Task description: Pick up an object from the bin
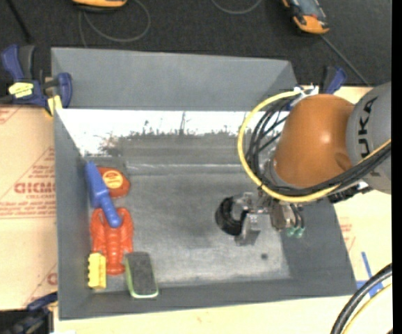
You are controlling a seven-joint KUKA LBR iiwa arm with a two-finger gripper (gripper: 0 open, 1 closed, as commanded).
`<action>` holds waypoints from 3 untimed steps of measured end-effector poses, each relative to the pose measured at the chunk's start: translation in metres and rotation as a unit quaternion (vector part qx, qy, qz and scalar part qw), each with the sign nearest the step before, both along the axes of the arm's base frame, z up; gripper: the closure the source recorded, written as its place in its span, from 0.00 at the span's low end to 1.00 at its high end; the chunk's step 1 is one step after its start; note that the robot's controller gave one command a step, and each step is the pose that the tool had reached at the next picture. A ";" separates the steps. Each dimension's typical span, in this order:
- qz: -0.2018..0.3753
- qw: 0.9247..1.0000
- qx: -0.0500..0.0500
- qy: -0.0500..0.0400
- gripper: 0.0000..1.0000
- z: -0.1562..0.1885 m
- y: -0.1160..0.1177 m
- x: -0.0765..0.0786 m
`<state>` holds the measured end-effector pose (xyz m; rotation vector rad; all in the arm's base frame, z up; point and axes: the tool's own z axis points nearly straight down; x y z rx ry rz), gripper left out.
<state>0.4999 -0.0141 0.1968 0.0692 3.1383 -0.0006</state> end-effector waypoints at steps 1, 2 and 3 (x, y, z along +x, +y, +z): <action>0.000 1.000 0.000 0.000 1.00 0.000 0.000 0.000; -0.001 1.000 0.000 0.000 1.00 0.058 -0.016 0.011; -0.001 1.000 0.000 0.000 1.00 0.058 -0.016 0.011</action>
Offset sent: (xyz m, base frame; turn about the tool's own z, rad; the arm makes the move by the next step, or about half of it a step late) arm 0.0100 -0.0149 0.0577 0.0038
